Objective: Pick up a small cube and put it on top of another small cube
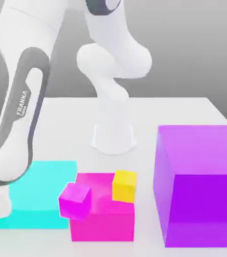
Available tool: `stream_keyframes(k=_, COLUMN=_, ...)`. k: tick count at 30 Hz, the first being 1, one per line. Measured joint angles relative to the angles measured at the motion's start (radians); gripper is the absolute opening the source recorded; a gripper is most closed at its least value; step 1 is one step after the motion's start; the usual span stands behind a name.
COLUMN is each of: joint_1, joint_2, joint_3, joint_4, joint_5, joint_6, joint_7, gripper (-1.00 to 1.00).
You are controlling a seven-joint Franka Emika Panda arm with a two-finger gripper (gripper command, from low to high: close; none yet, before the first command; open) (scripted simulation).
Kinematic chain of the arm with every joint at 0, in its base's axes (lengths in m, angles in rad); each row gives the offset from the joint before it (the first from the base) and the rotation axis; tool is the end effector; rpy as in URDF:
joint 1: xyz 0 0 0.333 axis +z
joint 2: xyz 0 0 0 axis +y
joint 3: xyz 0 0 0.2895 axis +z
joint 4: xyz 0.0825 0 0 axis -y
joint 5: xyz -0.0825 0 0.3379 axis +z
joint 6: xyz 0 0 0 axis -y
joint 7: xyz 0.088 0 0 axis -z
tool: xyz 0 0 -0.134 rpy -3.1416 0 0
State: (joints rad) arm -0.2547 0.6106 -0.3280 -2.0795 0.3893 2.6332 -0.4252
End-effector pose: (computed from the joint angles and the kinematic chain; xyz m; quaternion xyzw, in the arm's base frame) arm 0.4458 -0.3077 0.1337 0.9753 -0.2208 0.0005 0.0001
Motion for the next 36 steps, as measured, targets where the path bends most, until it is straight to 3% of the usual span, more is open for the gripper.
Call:
stream_keyframes(k=5, joint_1=-0.001, joint_2=0.004, joint_3=0.001, joint_4=0.001, joint_5=0.002, joint_6=0.0, joint_7=-0.002, gripper=-1.0)
stream_keyframes(k=9, joint_1=0.046, joint_2=-0.12, joint_3=-0.055, joint_4=-0.033, joint_5=-0.068, joint_6=-0.087, joint_7=0.043, gripper=-1.0)
stream_keyframes(k=16, joint_1=0.184, joint_2=-0.366, joint_3=-0.061, joint_4=-0.159, joint_5=-0.234, joint_6=-0.18, joint_7=0.107, gripper=-1.0)
stream_keyframes(k=28, joint_1=0.337, joint_2=-0.76, joint_3=0.036, joint_4=-0.391, joint_5=-0.442, joint_6=-0.311, joint_7=0.147, gripper=-1.0)
stream_keyframes(k=32, joint_1=0.351, joint_2=-0.702, joint_3=0.042, joint_4=-0.447, joint_5=-0.421, joint_6=-0.198, joint_7=0.12, gripper=-1.0)
stream_keyframes(k=33, joint_1=0.352, joint_2=-0.674, joint_3=0.041, joint_4=-0.458, joint_5=-0.413, joint_6=-0.159, joint_7=0.113, gripper=1.0)
stream_keyframes(k=36, joint_1=0.352, joint_2=-0.674, joint_3=0.041, joint_4=-0.458, joint_5=-0.413, joint_6=-0.159, joint_7=0.113, gripper=1.0)
